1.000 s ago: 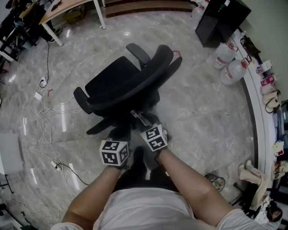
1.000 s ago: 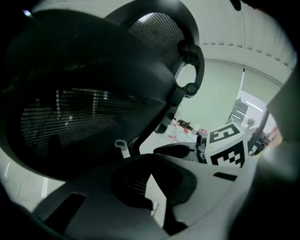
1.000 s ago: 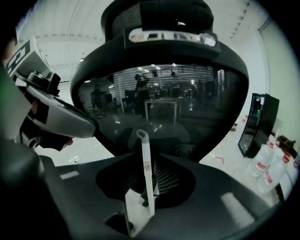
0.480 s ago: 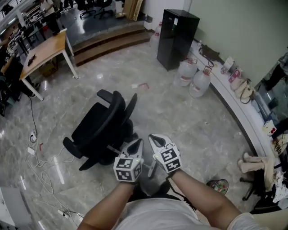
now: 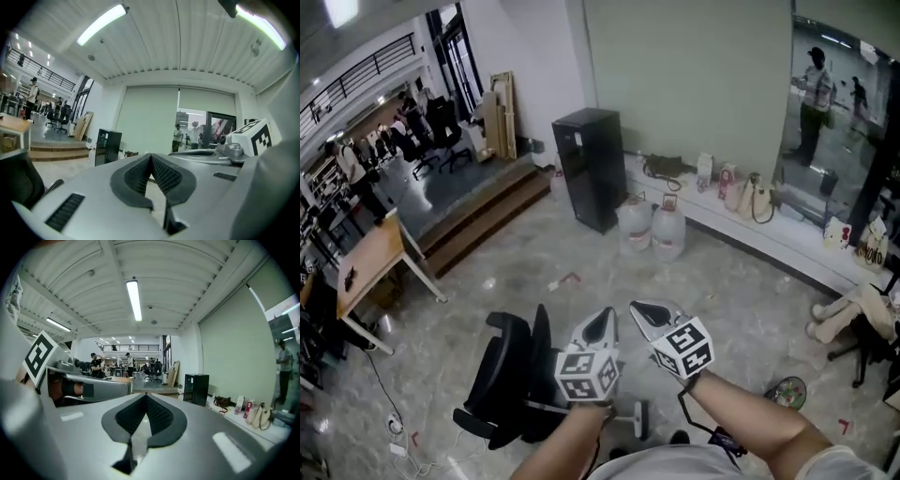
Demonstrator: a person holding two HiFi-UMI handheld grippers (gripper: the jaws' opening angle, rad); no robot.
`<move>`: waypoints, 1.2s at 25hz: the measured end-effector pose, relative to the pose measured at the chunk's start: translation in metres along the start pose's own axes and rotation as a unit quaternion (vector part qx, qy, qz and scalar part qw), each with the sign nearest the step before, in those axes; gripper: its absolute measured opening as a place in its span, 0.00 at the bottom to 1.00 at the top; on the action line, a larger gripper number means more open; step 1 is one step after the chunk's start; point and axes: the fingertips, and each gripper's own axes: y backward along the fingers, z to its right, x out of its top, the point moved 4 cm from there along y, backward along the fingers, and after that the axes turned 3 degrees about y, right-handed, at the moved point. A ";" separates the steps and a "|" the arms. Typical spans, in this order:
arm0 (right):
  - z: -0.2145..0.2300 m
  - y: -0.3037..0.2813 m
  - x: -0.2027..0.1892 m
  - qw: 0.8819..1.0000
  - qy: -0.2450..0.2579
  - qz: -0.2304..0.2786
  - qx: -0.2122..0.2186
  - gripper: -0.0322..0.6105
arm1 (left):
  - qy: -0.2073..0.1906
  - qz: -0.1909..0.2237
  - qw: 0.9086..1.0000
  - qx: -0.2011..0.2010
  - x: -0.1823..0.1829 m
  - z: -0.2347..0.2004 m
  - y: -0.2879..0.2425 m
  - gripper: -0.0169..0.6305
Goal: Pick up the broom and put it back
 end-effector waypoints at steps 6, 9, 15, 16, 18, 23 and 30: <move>0.028 0.034 0.033 0.999 0.001 0.025 -0.021 0.05 | -0.023 -0.001 1.000 -0.006 0.026 0.036 -0.017 0.03; 0.031 0.041 0.038 0.999 -0.004 0.033 -0.023 0.05 | -0.028 0.005 1.000 -0.013 0.033 0.045 -0.020 0.03; 0.029 0.041 0.043 0.999 -0.001 0.038 -0.024 0.05 | -0.019 0.011 1.000 -0.017 0.036 0.048 -0.014 0.03; 0.029 0.041 0.043 0.999 0.000 0.038 -0.023 0.05 | -0.019 0.013 1.000 -0.016 0.036 0.047 -0.014 0.03; 0.029 0.039 0.042 0.999 0.001 0.037 -0.023 0.05 | -0.022 0.015 1.000 -0.013 0.037 0.046 -0.013 0.03; 0.028 0.035 0.046 0.999 -0.004 0.040 -0.020 0.05 | -0.027 0.015 1.000 -0.004 0.038 0.040 -0.013 0.03; 0.022 0.027 0.046 0.999 -0.002 0.040 -0.016 0.05 | -0.027 0.017 0.999 0.004 0.038 0.029 -0.012 0.03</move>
